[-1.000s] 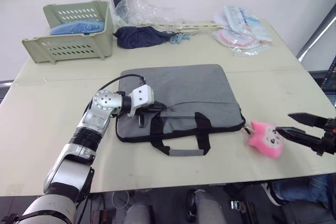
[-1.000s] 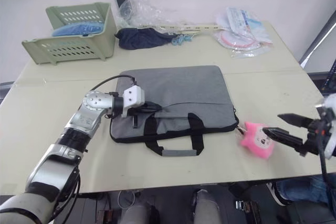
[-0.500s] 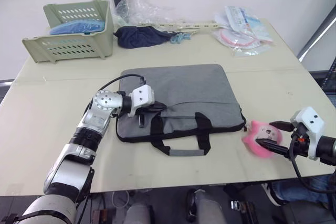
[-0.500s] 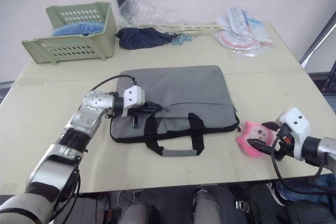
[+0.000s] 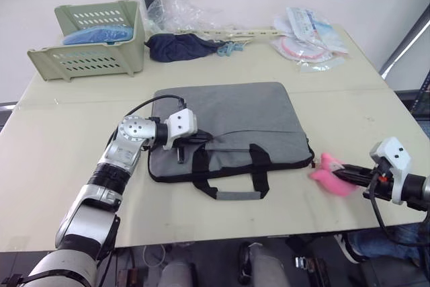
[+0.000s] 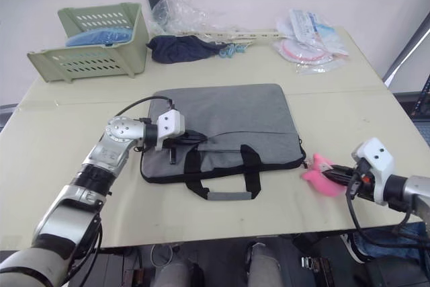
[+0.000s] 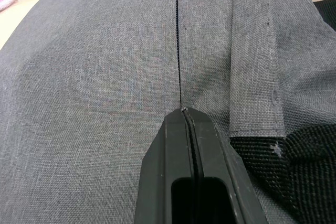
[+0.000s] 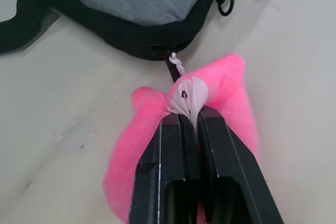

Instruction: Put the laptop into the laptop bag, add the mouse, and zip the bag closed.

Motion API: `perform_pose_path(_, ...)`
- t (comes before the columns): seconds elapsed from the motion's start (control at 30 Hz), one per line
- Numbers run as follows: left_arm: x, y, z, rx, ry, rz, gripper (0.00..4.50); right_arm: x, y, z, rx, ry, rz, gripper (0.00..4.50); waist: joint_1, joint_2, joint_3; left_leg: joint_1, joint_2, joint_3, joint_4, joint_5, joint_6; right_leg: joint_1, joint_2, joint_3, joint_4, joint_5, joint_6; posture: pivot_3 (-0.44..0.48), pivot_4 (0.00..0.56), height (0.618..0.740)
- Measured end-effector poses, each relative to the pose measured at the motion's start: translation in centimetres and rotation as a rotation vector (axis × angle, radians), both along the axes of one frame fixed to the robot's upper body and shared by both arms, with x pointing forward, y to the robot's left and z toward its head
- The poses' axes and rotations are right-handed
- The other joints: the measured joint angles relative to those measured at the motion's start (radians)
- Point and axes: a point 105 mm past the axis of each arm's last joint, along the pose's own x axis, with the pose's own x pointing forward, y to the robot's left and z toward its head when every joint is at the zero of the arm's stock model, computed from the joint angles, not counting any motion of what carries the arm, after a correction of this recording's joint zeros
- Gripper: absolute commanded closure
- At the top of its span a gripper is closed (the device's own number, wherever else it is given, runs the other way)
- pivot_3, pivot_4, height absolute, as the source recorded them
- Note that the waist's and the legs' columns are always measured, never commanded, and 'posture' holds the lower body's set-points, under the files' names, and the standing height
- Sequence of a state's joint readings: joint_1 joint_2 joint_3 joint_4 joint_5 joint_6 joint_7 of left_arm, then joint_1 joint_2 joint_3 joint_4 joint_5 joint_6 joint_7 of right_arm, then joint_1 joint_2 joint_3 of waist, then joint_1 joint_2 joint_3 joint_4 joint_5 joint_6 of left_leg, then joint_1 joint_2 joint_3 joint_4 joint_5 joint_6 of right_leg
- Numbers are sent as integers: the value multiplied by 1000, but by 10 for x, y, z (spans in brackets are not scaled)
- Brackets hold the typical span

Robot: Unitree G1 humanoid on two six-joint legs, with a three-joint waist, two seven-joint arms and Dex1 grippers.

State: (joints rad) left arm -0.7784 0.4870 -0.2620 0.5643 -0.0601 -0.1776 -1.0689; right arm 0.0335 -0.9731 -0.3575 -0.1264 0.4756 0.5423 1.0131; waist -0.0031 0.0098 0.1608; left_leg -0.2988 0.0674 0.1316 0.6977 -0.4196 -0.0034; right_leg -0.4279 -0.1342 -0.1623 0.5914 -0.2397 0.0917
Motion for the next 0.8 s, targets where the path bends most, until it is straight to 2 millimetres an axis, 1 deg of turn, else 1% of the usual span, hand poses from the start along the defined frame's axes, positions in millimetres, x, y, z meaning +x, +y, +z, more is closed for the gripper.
perform_pose_path(0.13, -1, 0, -2, 23, -7, -10, 4500, 7, -2, 8, 19, -25, -3, 4404, 1, 0, 0, 0, 0, 0, 0, 0, 0, 0, 0, 0, 0, 0, 0, 0, 150, 740)
perform_pose_path(0.23, -2, 0, -3, 24, -7, -12, 4500, 9, -5, 9, 21, -29, -12, 4404, 1, 0, 0, 0, 0, 0, 0, 0, 0, 0, 0, 0, 0, 0, 0, 0, 150, 740)
perform_pose_path(0.4, -2, 1, -3, 29, -7, -11, 4500, 16, -4, 15, 11, -58, -5, 4404, -1, 1, 0, 0, 0, 0, 0, 0, 0, 0, 0, 0, 0, 0, 0, 0, 150, 740)
perform_pose_path(0.7, -2, 3, -3, 35, -8, -12, 4500, 33, -6, 17, -39, -96, -4, 4404, -4, 1, -1, 0, 0, 1, 0, 0, 0, 0, 0, 0, 0, 0, 0, 0, 150, 740)
perform_pose_path(0.8, -3, 4, -2, 39, -10, -13, 4500, 36, -7, 19, -51, -111, -1, 4404, -6, 2, -1, 0, 0, 1, 0, 0, 0, 0, 0, 0, 0, 0, 0, 0, 150, 740)
